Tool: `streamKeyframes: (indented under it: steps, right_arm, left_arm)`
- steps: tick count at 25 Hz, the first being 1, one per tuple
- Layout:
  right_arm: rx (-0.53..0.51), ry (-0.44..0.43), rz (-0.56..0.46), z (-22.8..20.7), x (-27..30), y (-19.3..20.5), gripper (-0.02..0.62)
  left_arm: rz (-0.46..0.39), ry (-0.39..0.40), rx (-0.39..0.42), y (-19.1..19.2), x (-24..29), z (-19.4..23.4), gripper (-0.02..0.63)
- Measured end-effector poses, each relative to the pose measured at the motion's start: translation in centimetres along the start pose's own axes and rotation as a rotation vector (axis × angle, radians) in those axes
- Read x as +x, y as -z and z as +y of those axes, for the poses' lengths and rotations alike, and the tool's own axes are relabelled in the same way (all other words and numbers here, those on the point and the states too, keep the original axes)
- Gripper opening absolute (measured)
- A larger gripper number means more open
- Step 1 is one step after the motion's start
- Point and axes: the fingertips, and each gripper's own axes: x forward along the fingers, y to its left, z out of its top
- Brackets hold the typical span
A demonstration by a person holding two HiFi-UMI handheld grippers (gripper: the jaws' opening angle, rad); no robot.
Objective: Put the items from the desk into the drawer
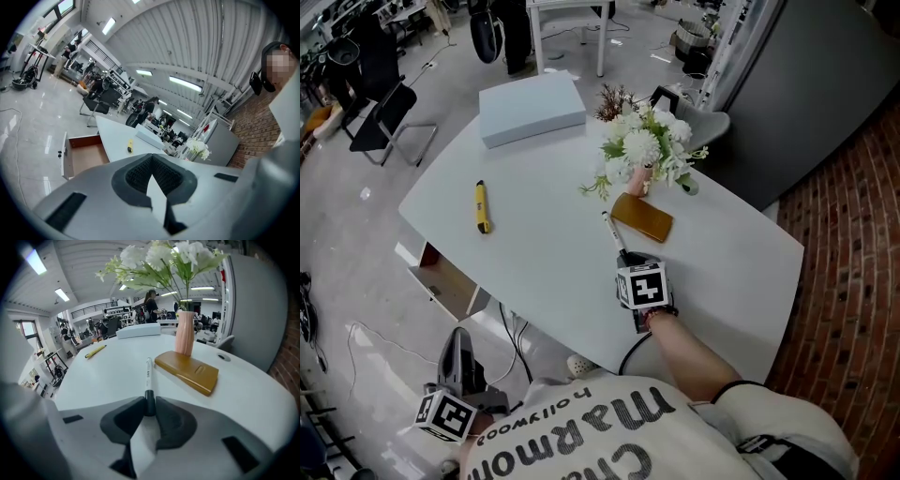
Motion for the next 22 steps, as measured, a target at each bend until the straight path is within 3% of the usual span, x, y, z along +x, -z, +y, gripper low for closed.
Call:
streamKeyframes:
  steps: [4,22]
  right_arm:
    - [0.064,-0.071,-0.012,1.5,-1.0,-0.2,0.077]
    - [-0.095,-0.427,-0.088,17.0,-5.3,-3.3,0.075]
  left_arm:
    - [-0.006,0.01,-0.005,-0.1,-0.2,0.0,0.002]
    - [-0.068,-0.032,-0.041,-0.5,-3.7,2.2,0.002]
